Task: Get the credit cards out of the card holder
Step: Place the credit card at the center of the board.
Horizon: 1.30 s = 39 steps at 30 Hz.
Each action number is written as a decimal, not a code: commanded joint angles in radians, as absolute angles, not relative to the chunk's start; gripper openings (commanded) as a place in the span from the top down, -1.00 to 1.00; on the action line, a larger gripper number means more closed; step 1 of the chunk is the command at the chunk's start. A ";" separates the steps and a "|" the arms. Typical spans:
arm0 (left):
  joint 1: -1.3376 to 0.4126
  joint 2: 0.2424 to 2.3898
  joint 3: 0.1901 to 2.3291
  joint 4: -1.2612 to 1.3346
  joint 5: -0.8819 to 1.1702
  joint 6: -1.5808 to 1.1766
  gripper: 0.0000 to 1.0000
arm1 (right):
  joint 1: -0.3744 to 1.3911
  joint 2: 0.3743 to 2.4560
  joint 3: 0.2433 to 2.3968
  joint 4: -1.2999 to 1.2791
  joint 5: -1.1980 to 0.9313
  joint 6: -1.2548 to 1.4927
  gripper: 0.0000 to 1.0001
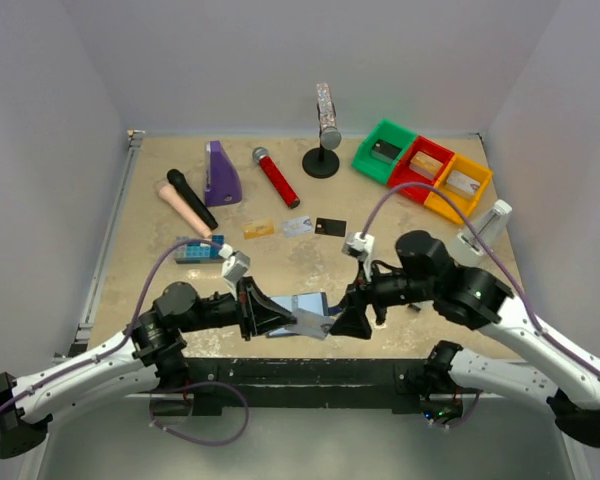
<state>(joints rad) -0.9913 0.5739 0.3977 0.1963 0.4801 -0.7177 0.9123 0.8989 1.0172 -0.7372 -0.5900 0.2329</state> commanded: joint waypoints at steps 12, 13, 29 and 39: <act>-0.921 0.604 0.293 0.184 -0.347 -0.954 1.00 | 0.859 0.558 0.658 -0.440 -0.173 0.574 -0.49; -0.902 0.650 0.302 0.204 -0.339 -0.957 1.00 | 0.859 0.558 0.649 -0.437 -0.173 0.578 -0.49; -0.666 1.261 0.463 0.471 -0.081 -1.009 1.00 | 0.859 0.552 0.607 -0.431 -0.195 0.584 -0.48; -0.615 1.459 0.532 0.564 -0.005 -1.057 1.00 | 0.859 0.552 0.609 -0.423 -0.195 0.586 -0.49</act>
